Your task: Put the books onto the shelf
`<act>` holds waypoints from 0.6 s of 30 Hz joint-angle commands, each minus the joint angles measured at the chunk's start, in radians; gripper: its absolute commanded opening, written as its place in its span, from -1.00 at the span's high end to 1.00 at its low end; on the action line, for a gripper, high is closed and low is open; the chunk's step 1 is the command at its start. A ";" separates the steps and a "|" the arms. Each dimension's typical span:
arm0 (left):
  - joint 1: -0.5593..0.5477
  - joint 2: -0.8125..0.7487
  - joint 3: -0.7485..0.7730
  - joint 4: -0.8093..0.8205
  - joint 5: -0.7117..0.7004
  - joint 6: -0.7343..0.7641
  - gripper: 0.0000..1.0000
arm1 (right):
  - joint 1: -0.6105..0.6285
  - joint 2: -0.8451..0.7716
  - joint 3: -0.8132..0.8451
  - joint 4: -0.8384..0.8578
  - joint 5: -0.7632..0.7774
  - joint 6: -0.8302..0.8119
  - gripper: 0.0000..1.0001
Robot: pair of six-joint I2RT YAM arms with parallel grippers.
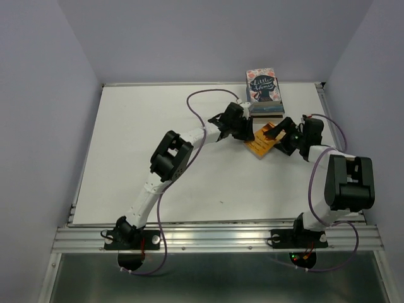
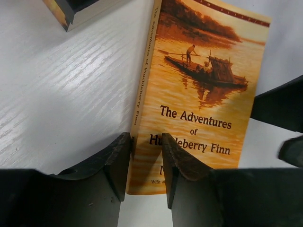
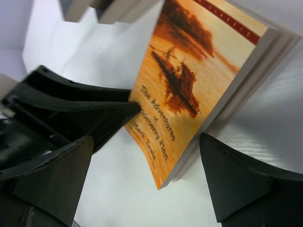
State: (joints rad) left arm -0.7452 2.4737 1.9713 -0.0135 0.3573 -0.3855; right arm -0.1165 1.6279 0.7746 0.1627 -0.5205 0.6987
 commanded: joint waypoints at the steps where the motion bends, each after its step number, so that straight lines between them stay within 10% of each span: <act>1: -0.028 -0.016 -0.058 -0.025 -0.004 0.005 0.30 | 0.008 -0.097 -0.012 0.181 -0.039 0.053 -0.96; 18: -0.043 -0.102 -0.177 -0.002 -0.026 -0.033 0.37 | 0.008 0.010 -0.066 0.224 -0.033 0.122 -0.43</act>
State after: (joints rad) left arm -0.7601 2.4096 1.8378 0.0723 0.3328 -0.4282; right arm -0.1165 1.6081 0.7265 0.3691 -0.5415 0.8089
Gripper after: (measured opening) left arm 0.379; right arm 0.734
